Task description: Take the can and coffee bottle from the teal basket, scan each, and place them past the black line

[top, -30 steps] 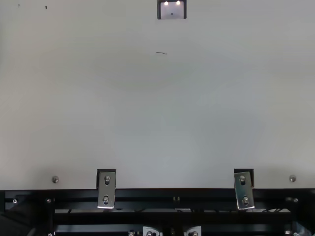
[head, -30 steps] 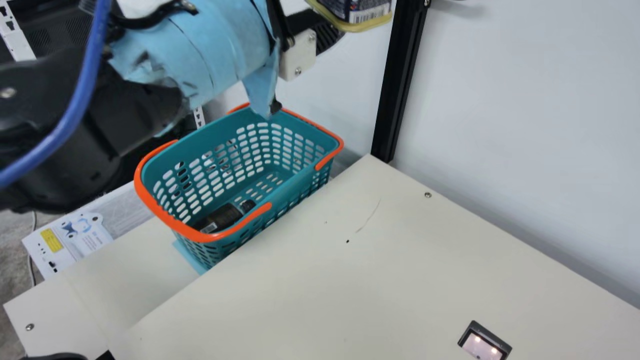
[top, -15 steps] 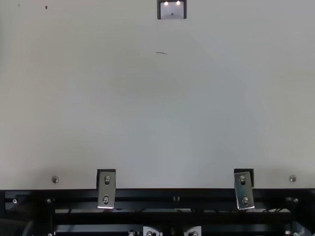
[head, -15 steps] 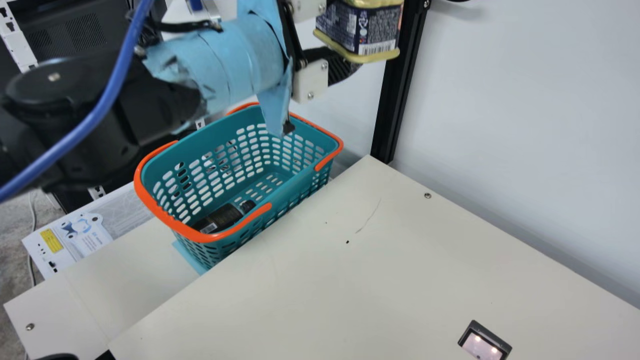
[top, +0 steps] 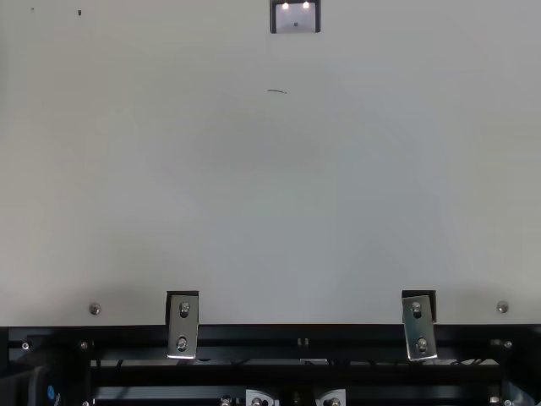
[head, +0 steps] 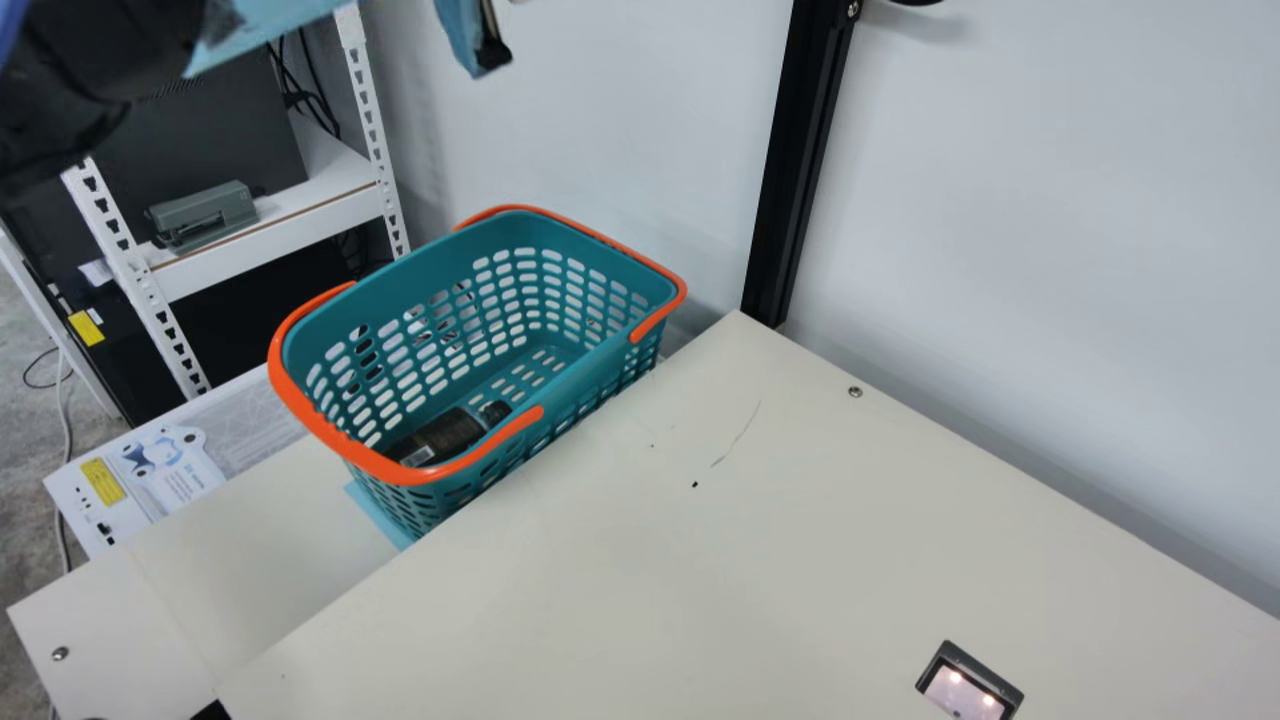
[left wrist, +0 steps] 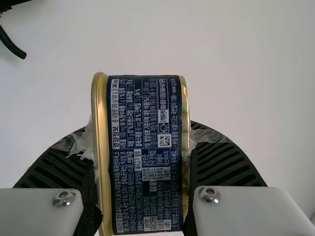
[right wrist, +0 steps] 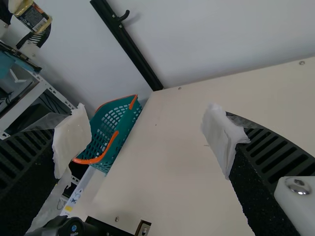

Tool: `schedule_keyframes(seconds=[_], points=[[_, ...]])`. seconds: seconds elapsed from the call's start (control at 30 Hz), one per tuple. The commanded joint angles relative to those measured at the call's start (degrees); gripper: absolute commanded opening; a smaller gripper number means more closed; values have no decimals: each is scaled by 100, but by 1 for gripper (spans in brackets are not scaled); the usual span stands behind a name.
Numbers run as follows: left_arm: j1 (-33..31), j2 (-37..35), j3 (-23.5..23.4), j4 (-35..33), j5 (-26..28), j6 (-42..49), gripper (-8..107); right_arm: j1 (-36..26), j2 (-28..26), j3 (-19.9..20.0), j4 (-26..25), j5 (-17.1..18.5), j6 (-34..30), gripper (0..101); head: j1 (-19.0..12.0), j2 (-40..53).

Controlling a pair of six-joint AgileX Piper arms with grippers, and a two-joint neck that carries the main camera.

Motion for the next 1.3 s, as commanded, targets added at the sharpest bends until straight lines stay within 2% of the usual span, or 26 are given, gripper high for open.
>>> schedule_keyframes(seconds=[0.0, 0.13, 0.27, 0.37, 0.87, 0.93, 0.97, 1.1, 1.27], points=[[0, 0, 0, 0, 0, 0, 10, 0, 0, 0, 0, 0, 0, 101, -154, 60], [36, 0, 12, 24, 286, 237, 10, 0, 0, 0, 0, 0, 0, 101, -154, 60], [38, 4, -21, 93, 279, 192, 10, 0, 0, 0, 0, 0, 0, 101, -154, 60], [-39, 54, -35, 92, 226, 530, 10, 0, 0, 0, 0, 0, 0, 101, -154, 60], [-862, 325, 568, -19, -194, 3951, 10, 0, 0, 0, 0, 0, 0, 101, -154, 60], [-912, 298, 721, -19, -300, 4044, 10, 0, 0, 0, 0, 0, 0, 101, -154, 60], [-889, 313, 608, -15, -216, 3527, 10, 0, 0, 0, 0, 0, 0, 101, -154, 60], [-905, 302, 718, -15, -325, 4001, 10, 0, 0, 0, 0, 0, 0, 101, -154, 60], [-887, 272, 654, 234, -321, 3918, 10, 0, 0, 0, 0, 0, 0, 101, -154, 60]])
